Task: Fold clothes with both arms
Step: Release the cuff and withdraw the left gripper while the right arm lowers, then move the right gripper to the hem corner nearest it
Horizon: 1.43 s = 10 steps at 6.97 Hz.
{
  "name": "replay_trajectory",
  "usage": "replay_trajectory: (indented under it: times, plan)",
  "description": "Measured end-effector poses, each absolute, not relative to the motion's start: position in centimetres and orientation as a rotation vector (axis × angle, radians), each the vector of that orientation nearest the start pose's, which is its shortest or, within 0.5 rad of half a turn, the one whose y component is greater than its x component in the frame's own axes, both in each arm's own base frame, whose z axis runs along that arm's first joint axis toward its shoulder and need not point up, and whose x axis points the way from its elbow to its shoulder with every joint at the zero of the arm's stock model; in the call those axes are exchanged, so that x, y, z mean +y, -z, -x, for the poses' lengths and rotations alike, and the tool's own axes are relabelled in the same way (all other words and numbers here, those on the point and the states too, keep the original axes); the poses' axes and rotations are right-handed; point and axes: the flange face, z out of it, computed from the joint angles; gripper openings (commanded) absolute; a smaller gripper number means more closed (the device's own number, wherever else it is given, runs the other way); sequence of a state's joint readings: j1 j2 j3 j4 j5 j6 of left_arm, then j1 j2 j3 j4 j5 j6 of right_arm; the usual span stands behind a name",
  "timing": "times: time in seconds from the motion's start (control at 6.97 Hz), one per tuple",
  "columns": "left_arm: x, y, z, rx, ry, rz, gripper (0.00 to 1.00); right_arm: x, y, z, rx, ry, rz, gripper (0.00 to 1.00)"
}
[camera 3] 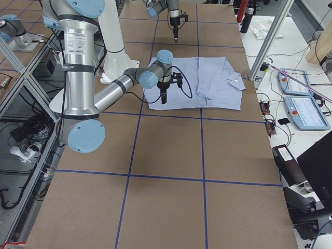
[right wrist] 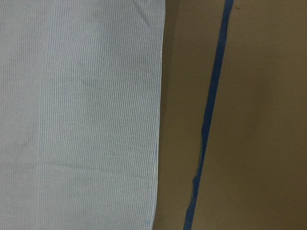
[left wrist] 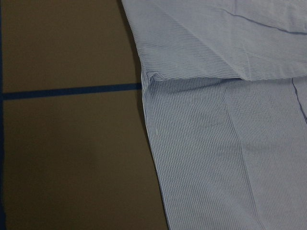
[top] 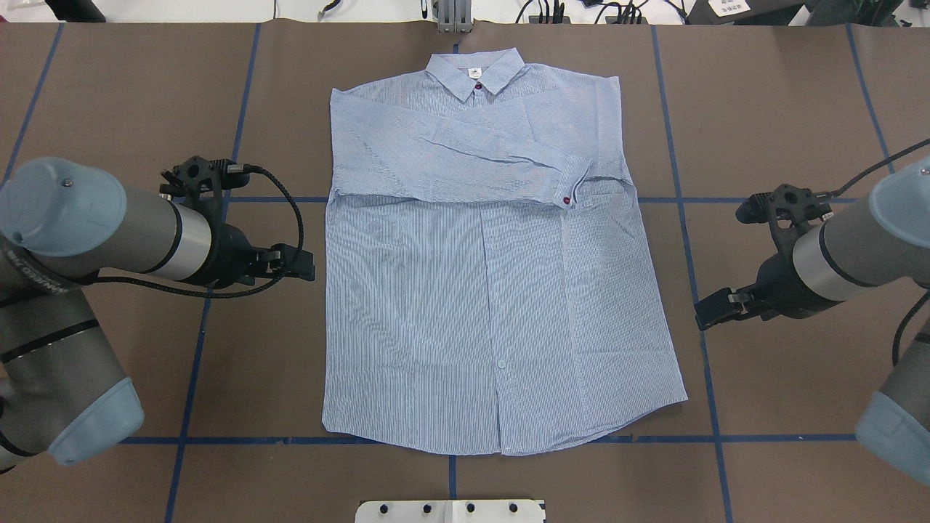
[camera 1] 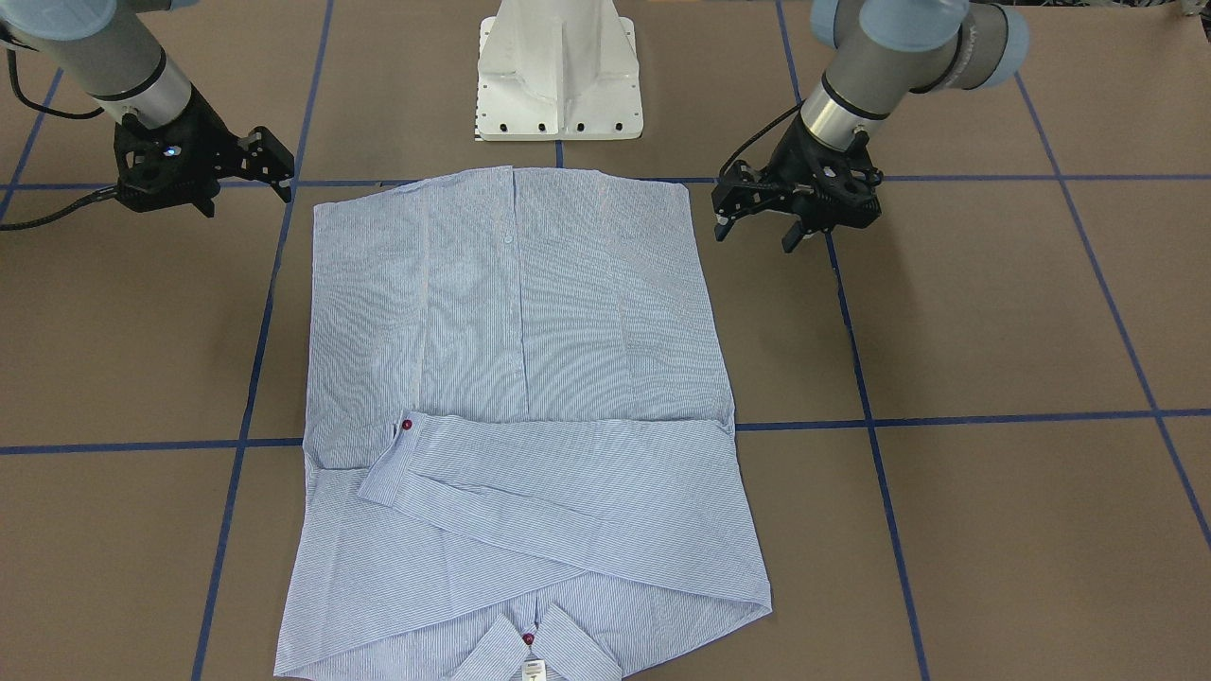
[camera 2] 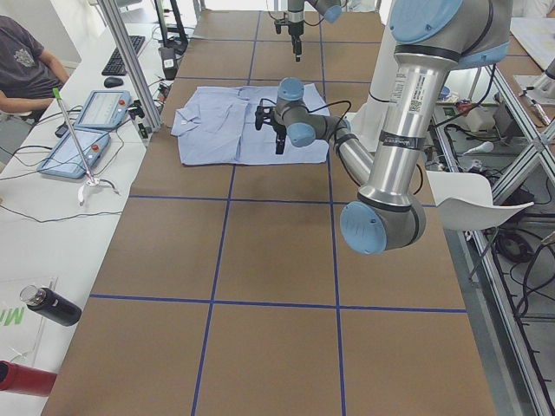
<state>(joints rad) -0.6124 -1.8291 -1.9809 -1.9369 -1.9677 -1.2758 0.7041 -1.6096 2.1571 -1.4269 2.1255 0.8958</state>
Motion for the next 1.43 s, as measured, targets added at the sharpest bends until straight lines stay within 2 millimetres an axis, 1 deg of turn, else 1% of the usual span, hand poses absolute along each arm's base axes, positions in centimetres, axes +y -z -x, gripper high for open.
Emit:
replay_trajectory:
  times: [0.14,0.29,0.43,0.72,0.86,1.0,1.15,1.29,1.43]
  plan:
    - [-38.2,-29.1,-40.3,1.080,0.104,-0.083,1.00,-33.9,-39.7,29.7,-0.870,0.160,-0.005,0.99]
    - [-37.7,-29.1,-40.8,1.081,0.118,-0.066,1.00,-32.7,-40.4,31.2,-0.871,0.142,0.008,0.98]
    - [-37.5,-29.0,-40.9,1.083,0.125,-0.059,1.00,-32.1,-40.9,33.3,-0.862,0.121,0.012,0.92]
    - [-37.4,-28.7,-40.8,1.089,0.129,-0.059,1.00,-32.8,-41.6,37.4,-0.850,0.111,0.021,0.94]
    - [-37.3,-28.5,-40.7,1.094,0.128,-0.060,1.00,-33.2,-41.6,38.6,-0.850,0.113,0.025,0.93]
    - [-37.3,-28.4,-40.6,1.095,0.127,-0.061,1.00,-33.1,-41.7,39.1,-0.847,0.115,0.035,0.91]
    - [-37.3,-28.4,-40.6,1.096,0.127,-0.060,1.00,-32.6,-41.9,39.6,-0.843,0.112,0.052,0.86]
    - [-37.3,-28.4,-40.6,1.096,0.126,-0.059,1.00,-31.9,-41.9,40.2,-0.841,0.103,0.074,0.83]
    - [-37.3,-28.3,-40.6,1.097,0.127,-0.058,1.00,-31.0,-42.0,40.8,-0.837,0.093,0.099,0.79]
